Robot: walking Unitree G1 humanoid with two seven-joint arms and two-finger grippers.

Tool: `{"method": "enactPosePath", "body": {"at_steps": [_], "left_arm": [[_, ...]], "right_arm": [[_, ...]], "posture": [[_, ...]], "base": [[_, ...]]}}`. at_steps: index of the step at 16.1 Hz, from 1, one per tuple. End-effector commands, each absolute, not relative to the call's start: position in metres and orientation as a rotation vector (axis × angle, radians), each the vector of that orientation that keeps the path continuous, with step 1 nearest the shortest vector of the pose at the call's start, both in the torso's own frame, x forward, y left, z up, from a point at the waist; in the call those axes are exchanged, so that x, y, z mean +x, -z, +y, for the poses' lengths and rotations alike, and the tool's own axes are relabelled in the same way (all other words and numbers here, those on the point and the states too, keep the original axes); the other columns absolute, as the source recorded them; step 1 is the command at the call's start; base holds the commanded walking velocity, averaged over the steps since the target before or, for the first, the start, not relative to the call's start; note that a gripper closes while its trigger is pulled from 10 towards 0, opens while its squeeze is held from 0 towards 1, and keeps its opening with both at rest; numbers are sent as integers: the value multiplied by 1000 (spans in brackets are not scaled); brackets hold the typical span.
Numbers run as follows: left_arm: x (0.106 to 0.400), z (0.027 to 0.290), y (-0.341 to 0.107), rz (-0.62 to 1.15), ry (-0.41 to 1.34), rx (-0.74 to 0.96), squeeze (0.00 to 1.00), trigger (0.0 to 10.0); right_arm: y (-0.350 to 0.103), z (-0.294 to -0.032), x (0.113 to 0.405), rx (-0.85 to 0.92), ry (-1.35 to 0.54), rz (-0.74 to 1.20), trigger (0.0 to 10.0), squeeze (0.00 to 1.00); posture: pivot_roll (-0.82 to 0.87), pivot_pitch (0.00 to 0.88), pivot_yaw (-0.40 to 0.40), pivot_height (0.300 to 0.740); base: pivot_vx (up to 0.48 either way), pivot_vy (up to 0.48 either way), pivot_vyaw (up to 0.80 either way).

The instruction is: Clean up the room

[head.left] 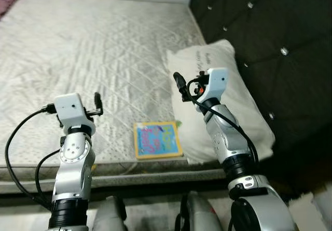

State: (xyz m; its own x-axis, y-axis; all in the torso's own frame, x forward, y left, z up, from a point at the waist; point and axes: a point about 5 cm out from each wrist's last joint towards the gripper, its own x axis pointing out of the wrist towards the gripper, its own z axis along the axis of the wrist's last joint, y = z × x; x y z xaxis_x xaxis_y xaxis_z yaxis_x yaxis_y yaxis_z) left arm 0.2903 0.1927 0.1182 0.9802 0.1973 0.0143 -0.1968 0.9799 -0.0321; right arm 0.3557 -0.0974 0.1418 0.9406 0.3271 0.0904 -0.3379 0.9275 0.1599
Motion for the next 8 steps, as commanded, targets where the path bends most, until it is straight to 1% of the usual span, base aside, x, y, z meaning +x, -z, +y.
{"method": "enactPosePath", "body": {"at_steps": [1, 2, 8], "left_arm": [[291, 187, -119, -22, -164, -39, 0, 10000], [291, 186, -120, -24, -161, -31, 0, 10000], [291, 186, -118, 1, -166, -26, 0, 10000]], "right_arm": [[-143, -105, 356, 164, -319, -66, 10000, 0], [-140, -106, 354, 161, -313, -60, 10000, 0], [-132, -106, 350, 142, -316, -28, 10000, 0]], "posture": [[-34, 0, -72, 732], [-35, 0, -71, 740], [-25, 0, -93, 740]], "base": [[0, 0, 0], [0, 0, 0], [0, 0, 0]]}}
